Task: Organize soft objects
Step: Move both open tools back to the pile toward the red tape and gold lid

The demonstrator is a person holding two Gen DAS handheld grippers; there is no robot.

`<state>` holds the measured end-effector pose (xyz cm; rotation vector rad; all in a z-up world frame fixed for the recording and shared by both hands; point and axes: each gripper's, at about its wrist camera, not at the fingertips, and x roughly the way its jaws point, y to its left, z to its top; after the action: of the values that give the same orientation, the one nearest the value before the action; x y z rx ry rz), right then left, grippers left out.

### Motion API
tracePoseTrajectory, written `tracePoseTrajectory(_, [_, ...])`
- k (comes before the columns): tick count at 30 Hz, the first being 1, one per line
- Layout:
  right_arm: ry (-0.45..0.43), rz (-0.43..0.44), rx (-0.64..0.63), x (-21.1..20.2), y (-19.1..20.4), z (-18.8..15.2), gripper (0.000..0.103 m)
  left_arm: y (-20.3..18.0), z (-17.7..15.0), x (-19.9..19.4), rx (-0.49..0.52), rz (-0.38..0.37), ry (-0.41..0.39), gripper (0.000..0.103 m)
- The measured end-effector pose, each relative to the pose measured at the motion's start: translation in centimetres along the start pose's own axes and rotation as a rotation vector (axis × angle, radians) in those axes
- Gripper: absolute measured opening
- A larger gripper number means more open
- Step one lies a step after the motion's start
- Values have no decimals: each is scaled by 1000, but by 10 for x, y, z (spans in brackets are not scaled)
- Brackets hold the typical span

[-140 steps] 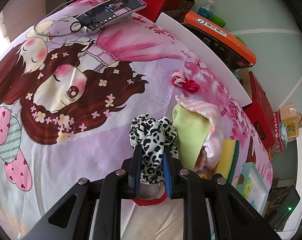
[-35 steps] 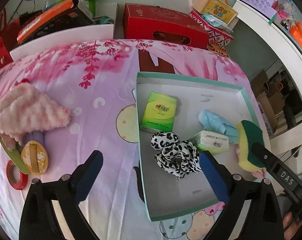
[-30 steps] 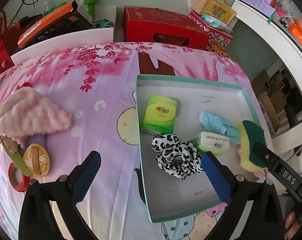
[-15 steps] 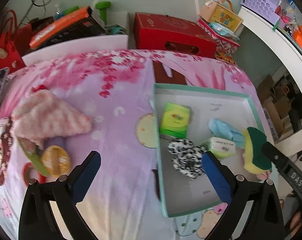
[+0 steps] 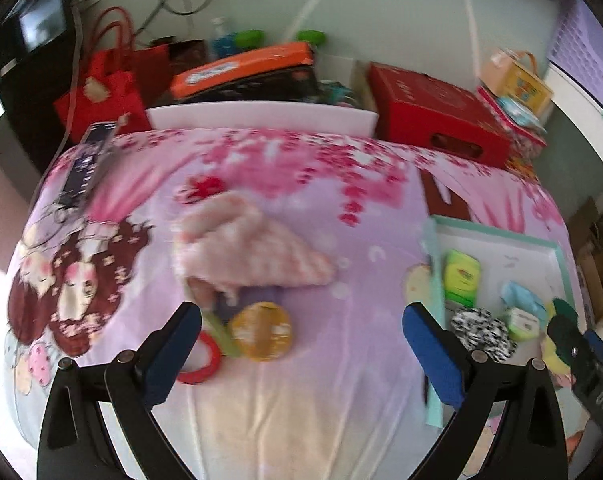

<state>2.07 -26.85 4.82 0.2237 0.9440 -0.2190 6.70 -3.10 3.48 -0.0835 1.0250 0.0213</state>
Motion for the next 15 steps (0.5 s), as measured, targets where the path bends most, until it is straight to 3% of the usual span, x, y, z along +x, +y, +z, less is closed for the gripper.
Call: tracePoseTrajectory(15, [9,108,-182,2,87,-15,103,60,-5,-8,-125,58,-1,101])
